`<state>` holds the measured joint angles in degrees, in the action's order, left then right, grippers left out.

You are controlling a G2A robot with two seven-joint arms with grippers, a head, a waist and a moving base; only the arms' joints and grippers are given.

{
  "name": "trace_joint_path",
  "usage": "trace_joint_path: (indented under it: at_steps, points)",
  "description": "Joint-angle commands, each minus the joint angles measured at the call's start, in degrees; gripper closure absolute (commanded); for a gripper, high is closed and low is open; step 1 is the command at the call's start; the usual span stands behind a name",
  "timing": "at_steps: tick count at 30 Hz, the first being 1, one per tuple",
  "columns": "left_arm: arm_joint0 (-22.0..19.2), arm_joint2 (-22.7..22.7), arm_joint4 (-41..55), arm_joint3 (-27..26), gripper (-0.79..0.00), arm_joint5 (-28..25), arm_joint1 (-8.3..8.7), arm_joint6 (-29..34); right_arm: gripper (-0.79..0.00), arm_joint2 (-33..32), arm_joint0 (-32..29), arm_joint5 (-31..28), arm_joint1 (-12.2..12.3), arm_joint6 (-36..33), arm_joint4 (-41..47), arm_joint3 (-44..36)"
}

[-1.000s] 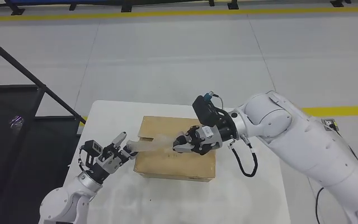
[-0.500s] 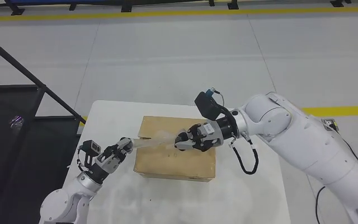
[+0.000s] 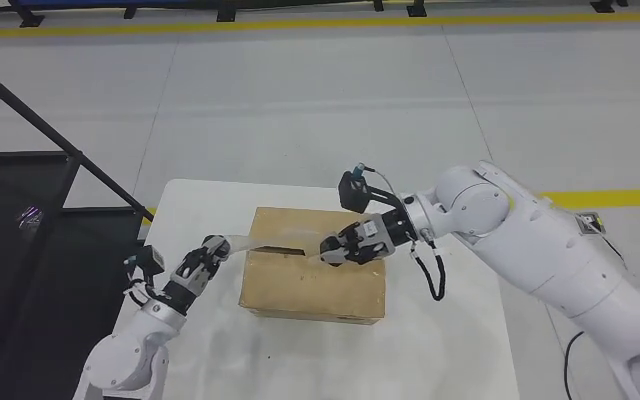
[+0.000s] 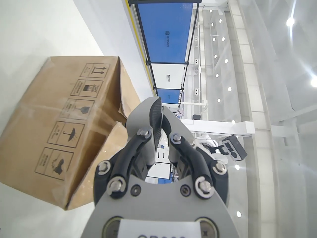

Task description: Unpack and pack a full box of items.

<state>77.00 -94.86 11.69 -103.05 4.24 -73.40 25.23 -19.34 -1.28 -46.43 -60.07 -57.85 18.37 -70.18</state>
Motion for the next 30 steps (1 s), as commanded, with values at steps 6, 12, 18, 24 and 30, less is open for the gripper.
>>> trace_joint_path:
  at_steps: [6, 12, 18, 24, 30]
  points:
    - [-1.78, 1.67, -2.64, 3.2, 0.0, 0.7, 0.2, -1.07, 0.0, 1.26, -0.31, 2.12, -2.15, -1.81, -1.74, 4.25]
    - [-2.59, 2.81, -3.96, 5.43, 0.0, 0.87, 0.33, -1.57, 0.0, 1.17, -0.47, 4.37, -3.39, -3.07, -2.98, 7.06]
    - [-3.29, 4.23, -4.62, 6.54, 0.0, 0.89, 0.34, -2.48, -0.243, 0.24, -1.28, 5.59, -3.85, -3.74, -3.3, 9.42]
    - [-3.51, 4.88, -4.92, 6.92, 0.0, 0.98, 0.44, -2.68, -0.785, -1.77, -2.69, 4.23, -3.36, -3.7, -3.12, 10.88]
    - [-3.29, 5.04, -4.91, 6.61, 0.0, 0.96, 0.6, -2.46, -0.785, -4.34, -4.49, 4.19, -2.0, -4.02, -3.6, 10.08]
